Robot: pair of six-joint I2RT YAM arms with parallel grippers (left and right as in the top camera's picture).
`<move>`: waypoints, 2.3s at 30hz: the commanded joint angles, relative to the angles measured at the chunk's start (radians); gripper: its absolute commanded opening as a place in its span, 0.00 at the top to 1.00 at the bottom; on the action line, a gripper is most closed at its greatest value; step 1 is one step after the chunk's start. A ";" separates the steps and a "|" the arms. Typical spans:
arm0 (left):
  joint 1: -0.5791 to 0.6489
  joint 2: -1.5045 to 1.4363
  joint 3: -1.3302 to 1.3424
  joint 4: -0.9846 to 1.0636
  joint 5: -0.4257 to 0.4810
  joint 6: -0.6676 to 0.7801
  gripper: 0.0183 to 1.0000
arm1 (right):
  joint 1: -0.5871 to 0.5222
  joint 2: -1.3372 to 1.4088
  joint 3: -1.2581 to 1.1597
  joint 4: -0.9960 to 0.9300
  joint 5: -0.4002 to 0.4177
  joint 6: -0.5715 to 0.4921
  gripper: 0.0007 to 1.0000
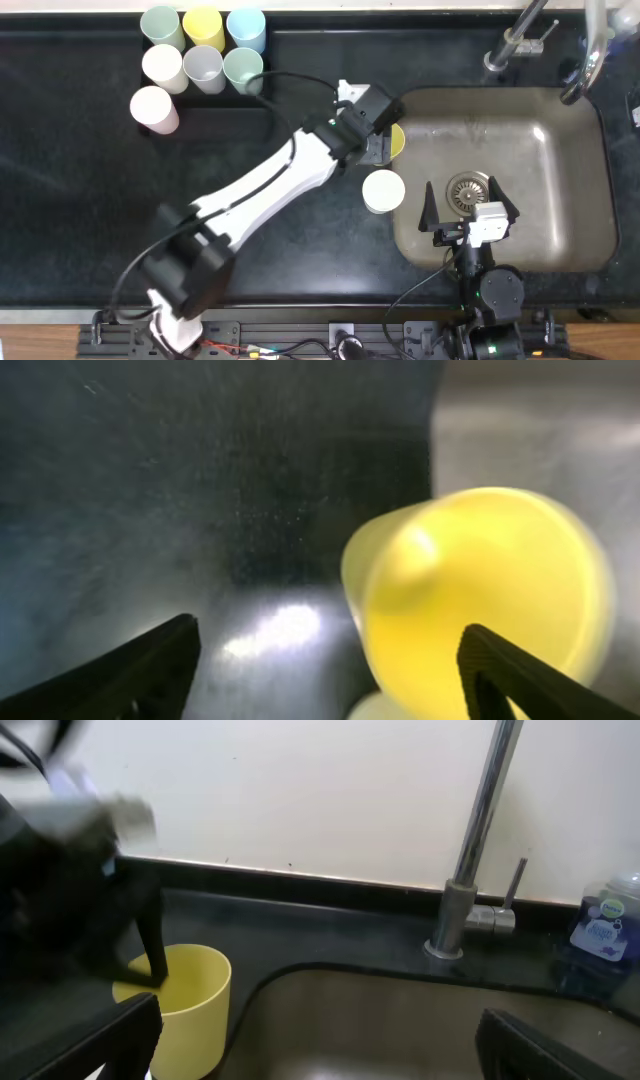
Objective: Store Cups
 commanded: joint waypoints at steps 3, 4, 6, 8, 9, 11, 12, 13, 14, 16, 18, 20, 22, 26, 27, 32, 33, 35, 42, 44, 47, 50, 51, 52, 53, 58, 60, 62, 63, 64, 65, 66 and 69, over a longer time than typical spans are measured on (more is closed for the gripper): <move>0.019 0.096 0.048 0.020 0.017 0.025 0.56 | -0.007 -0.009 -0.014 0.005 0.009 0.000 0.00; 0.023 0.099 0.048 0.032 0.017 0.040 0.69 | -0.007 -0.009 -0.014 0.005 0.009 0.000 0.00; 0.026 0.096 0.050 0.064 0.017 0.073 0.95 | -0.007 -0.009 -0.014 0.005 0.009 0.000 0.00; 0.026 0.080 0.062 0.085 0.010 0.074 0.98 | -0.007 -0.009 -0.014 0.005 0.009 0.000 0.00; 0.026 0.065 0.066 0.097 0.009 0.073 0.98 | -0.007 -0.009 -0.014 0.005 0.009 0.000 0.00; 0.026 0.011 0.066 0.128 -0.012 0.072 0.98 | -0.007 -0.009 -0.014 0.005 0.009 0.000 0.00; 0.026 -0.020 0.066 0.134 -0.035 0.069 0.98 | -0.007 -0.009 -0.014 0.005 0.009 0.000 0.00; 0.027 -0.062 0.066 0.134 -0.075 0.060 0.98 | -0.007 -0.009 -0.014 0.005 0.009 0.000 0.00; 0.031 -0.100 0.066 0.130 -0.113 0.050 0.98 | -0.007 -0.009 -0.014 0.005 0.009 0.000 0.00; 0.049 -0.189 0.064 0.107 -0.195 0.004 0.98 | -0.007 -0.009 -0.014 0.005 0.009 0.000 0.00; 0.088 -0.285 0.062 0.042 -0.274 -0.086 0.98 | -0.007 -0.009 -0.014 0.005 0.009 0.000 0.00; 0.141 -0.371 0.040 -0.022 -0.334 -0.185 0.98 | -0.007 -0.009 -0.014 0.005 0.009 0.000 0.00; 0.214 -0.454 -0.002 -0.083 -0.367 -0.304 0.98 | -0.007 -0.009 -0.014 0.005 0.009 0.000 0.00; 0.383 -0.577 -0.135 -0.151 -0.317 -0.520 0.98 | -0.007 -0.009 -0.014 0.005 0.009 0.000 0.00; 0.428 -0.601 -0.180 -0.154 -0.286 -0.571 0.98 | -0.007 -0.009 -0.014 0.005 0.009 0.000 0.00; 0.577 -0.628 -0.343 -0.154 -0.113 -0.752 0.98 | -0.007 -0.009 -0.014 0.005 0.009 0.000 0.00; 0.589 -0.620 -0.356 -0.156 -0.098 -0.768 0.98 | -0.007 -0.009 -0.014 0.005 0.009 0.000 0.00; 0.602 -0.591 -0.364 -0.159 -0.083 -0.775 0.98 | -0.007 -0.009 -0.014 0.005 0.009 0.000 0.00; 0.621 -0.453 -0.364 -0.159 -0.047 -0.859 0.98 | -0.007 -0.009 -0.014 0.005 0.009 0.000 0.00; 0.628 -0.420 -0.364 -0.143 -0.053 -0.866 0.98 | -0.007 -0.009 -0.014 0.005 0.009 0.000 0.00; 0.640 -0.380 -0.364 -0.100 -0.054 -0.867 0.98 | -0.007 -0.009 -0.014 0.005 0.009 0.000 0.00; 0.646 -0.348 -0.364 -0.071 -0.053 -0.868 0.98 | -0.007 -0.009 -0.014 0.005 0.009 0.000 0.00; 0.648 -0.338 -0.364 -0.064 -0.054 -0.868 0.98 | -0.007 -0.009 -0.014 0.005 0.009 0.000 0.00; 0.650 -0.330 -0.364 -0.058 -0.054 -0.868 0.98 | -0.007 -0.009 -0.014 0.005 0.009 0.000 0.00; 0.653 -0.319 -0.364 -0.049 -0.055 -0.868 0.98 | -0.007 -0.009 -0.014 0.005 0.009 0.000 0.00; 0.668 -0.276 -0.364 0.001 -0.042 -0.867 0.98 | -0.007 -0.009 -0.014 0.005 0.009 0.000 0.00; 0.668 -0.269 -0.364 0.010 -0.043 -0.867 0.96 | -0.007 -0.009 -0.014 0.005 0.009 0.000 0.00; 0.668 -0.269 -0.364 0.014 -0.043 -0.867 0.94 | -0.007 -0.009 -0.014 0.005 0.009 0.000 0.00; 0.668 -0.269 -0.364 0.014 -0.045 -0.867 0.92 | -0.007 -0.009 -0.014 0.005 0.009 0.000 0.00; 0.668 -0.269 -0.364 0.014 -0.048 -0.867 0.90 | -0.007 -0.009 -0.014 0.005 0.009 0.000 0.00; 0.668 -0.269 -0.364 0.014 -0.050 -0.867 0.88 | -0.007 -0.009 -0.014 0.005 0.009 0.000 0.00; 0.668 -0.269 -0.364 0.014 -0.051 -0.867 0.85 | -0.007 -0.009 -0.014 0.005 0.009 0.000 0.00; 0.668 -0.269 -0.364 0.014 -0.054 -0.867 0.78 | -0.007 -0.009 -0.014 0.005 0.009 0.000 0.00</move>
